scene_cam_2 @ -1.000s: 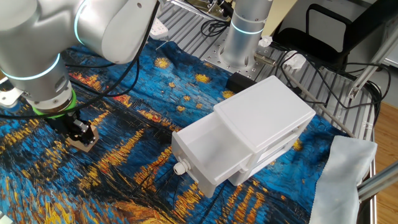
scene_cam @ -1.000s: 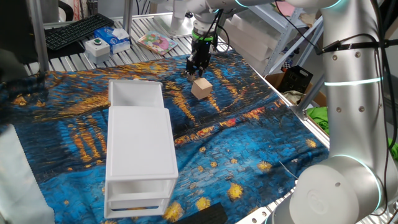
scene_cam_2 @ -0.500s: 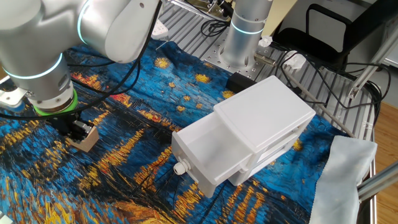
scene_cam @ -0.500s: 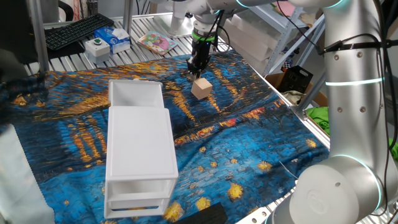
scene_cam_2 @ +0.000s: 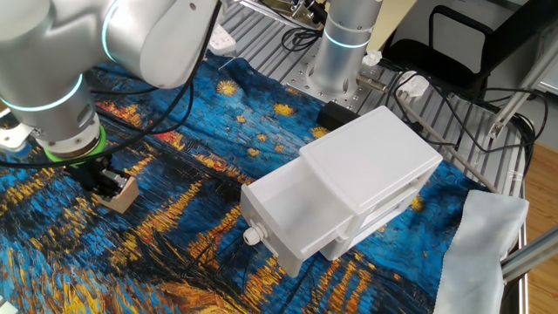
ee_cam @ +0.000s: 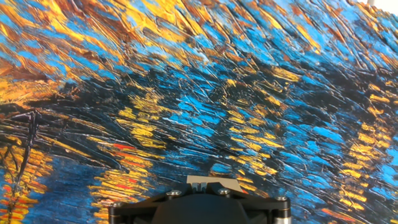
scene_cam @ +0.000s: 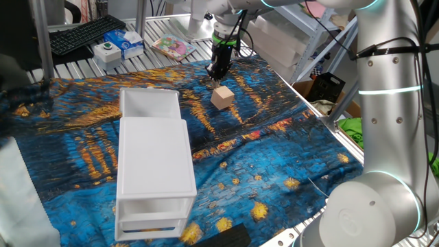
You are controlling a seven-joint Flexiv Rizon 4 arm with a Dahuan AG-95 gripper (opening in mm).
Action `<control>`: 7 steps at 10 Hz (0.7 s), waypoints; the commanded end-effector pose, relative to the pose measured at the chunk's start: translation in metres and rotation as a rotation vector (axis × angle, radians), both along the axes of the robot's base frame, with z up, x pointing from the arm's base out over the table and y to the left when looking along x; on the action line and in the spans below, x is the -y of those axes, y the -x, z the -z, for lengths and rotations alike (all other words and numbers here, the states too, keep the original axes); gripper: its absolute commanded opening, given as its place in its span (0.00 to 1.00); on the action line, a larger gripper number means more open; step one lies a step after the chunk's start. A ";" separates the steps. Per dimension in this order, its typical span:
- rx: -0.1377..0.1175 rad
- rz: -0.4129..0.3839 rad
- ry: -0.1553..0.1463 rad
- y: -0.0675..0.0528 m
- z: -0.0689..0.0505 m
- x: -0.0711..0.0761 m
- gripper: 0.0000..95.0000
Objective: Put things in the drawer
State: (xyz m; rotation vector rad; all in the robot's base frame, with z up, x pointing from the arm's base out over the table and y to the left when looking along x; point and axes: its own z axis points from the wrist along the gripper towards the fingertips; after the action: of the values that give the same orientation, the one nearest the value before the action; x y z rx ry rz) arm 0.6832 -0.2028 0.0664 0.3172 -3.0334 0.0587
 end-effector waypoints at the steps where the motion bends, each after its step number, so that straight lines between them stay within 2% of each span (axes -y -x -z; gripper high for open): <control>1: 0.017 0.009 0.001 0.000 0.000 0.001 0.00; 3: 0.019 0.000 -0.004 0.000 0.000 0.001 0.00; 4: 0.032 -0.009 -0.008 0.000 0.000 0.001 0.00; 7: 0.041 -0.025 -0.017 0.000 0.000 0.001 0.00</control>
State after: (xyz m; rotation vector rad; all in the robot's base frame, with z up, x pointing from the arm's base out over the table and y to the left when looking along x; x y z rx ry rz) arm 0.6815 -0.2040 0.0666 0.3611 -3.0737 0.0424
